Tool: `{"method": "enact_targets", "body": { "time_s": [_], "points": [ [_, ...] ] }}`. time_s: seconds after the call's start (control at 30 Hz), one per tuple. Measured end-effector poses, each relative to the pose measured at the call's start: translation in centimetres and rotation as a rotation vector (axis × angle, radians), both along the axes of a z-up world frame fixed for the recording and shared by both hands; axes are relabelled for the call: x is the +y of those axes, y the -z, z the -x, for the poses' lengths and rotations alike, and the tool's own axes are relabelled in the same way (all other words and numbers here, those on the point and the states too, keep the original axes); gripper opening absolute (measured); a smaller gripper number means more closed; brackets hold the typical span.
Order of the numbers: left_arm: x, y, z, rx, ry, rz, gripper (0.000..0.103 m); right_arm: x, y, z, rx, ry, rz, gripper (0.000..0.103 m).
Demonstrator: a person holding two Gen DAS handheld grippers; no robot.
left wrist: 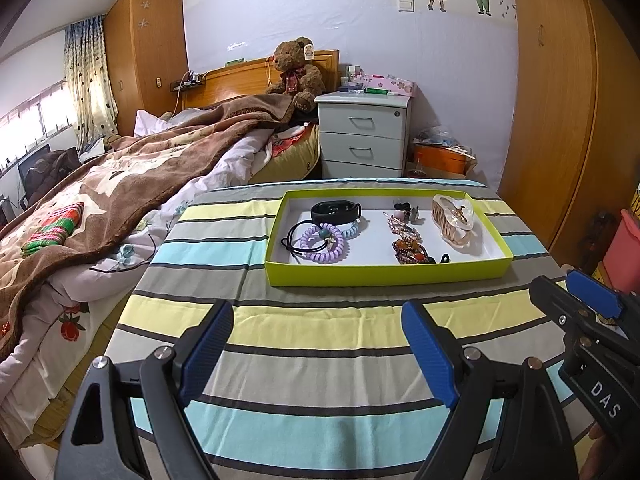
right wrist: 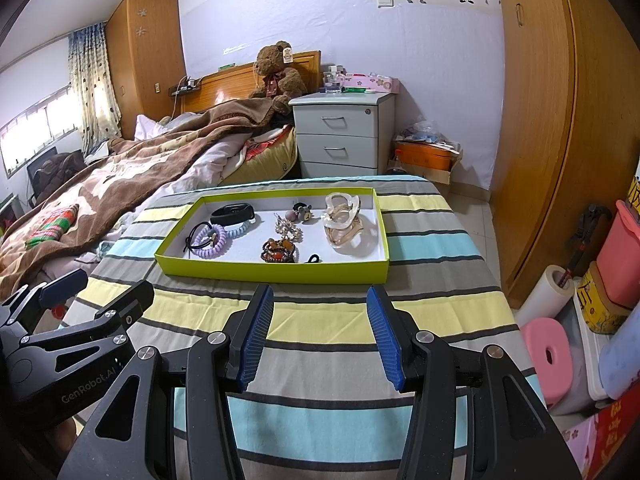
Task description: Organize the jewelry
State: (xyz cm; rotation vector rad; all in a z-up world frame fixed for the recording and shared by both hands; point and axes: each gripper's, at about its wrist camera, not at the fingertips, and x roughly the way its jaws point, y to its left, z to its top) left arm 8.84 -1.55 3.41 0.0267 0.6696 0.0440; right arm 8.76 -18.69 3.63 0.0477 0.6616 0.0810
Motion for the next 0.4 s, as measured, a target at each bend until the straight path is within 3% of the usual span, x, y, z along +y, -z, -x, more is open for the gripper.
{"method": "enact_targets", "body": {
  "time_s": [0.4],
  "points": [
    [-0.07,0.18,-0.11,0.002,0.002,0.001,0.087,0.04,-0.03,0.0,0.0,0.0,0.001,0.049]
  ]
}}
